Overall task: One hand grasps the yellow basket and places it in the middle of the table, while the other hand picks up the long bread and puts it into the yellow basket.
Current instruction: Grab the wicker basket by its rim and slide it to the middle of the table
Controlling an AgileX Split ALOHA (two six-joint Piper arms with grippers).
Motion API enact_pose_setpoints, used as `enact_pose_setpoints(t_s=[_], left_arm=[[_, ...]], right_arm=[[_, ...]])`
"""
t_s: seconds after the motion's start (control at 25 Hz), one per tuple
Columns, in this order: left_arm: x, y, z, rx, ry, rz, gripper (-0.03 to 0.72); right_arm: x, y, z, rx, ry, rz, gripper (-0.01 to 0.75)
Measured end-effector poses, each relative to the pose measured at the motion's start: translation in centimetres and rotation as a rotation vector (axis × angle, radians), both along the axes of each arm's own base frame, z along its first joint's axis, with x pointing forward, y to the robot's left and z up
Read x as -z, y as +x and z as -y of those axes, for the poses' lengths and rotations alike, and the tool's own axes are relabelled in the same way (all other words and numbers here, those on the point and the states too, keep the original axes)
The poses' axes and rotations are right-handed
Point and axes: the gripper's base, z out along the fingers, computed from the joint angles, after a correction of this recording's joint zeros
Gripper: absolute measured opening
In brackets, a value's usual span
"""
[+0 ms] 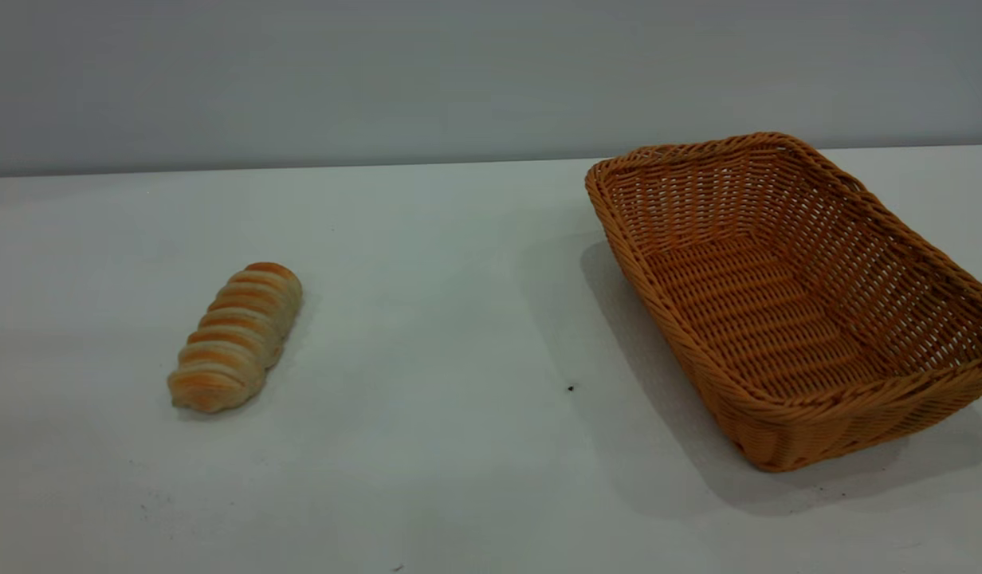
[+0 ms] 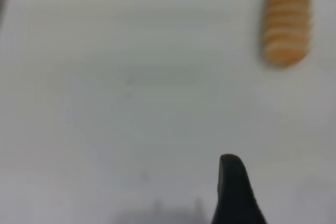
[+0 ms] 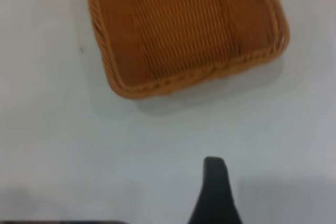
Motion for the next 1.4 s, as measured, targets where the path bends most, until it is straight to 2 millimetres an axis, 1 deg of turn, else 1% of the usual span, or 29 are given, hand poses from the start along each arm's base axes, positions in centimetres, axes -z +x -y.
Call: enact_pose_setpoints(t_s=[0.16, 0.36, 0.48, 0.56, 0.6, 0.8, 1.0, 1.2, 1.4], left_arm=[[0.0, 3.0, 1.1, 0.012, -0.09, -0.009, 0.522], [-0.1, 5.5, 1.8, 0.027, -0.135, -0.032, 0.522], [-0.1, 6.2, 2.0, 0.026, -0.147, -0.051, 0.522], [0.0, 6.4, 2.1, 0.027, -0.145, -0.055, 0.522], [0.0, 6.4, 2.1, 0.028, -0.147, -0.055, 0.522], [0.0, 6.4, 2.1, 0.032, -0.144, -0.06, 0.522], [0.1, 6.4, 2.1, 0.038, -0.138, -0.063, 0.522], [0.1, 6.4, 2.1, 0.04, -0.135, -0.065, 0.521], [0.1, 6.4, 2.1, 0.041, -0.134, -0.065, 0.521]], right_arm=[[1.4, 4.2, -0.8, 0.03, 0.011, -0.152, 0.581], [1.9, 9.0, -1.7, 0.102, 0.074, -0.224, 0.532], [2.7, 11.1, -2.1, 0.161, 0.114, -0.244, 0.514], [3.6, 12.2, -2.2, 0.206, 0.137, -0.265, 0.511], [4.4, 12.8, -2.3, 0.231, 0.146, -0.288, 0.511], [7.9, 14.2, -2.5, 0.339, 0.165, -0.412, 0.511], [10.6, 15.4, -2.6, 0.453, 0.212, -0.457, 0.519], [12.7, 16.3, -2.9, 0.514, 0.253, -0.476, 0.519], [14.5, 16.8, -3.0, 0.54, 0.268, -0.498, 0.519]])
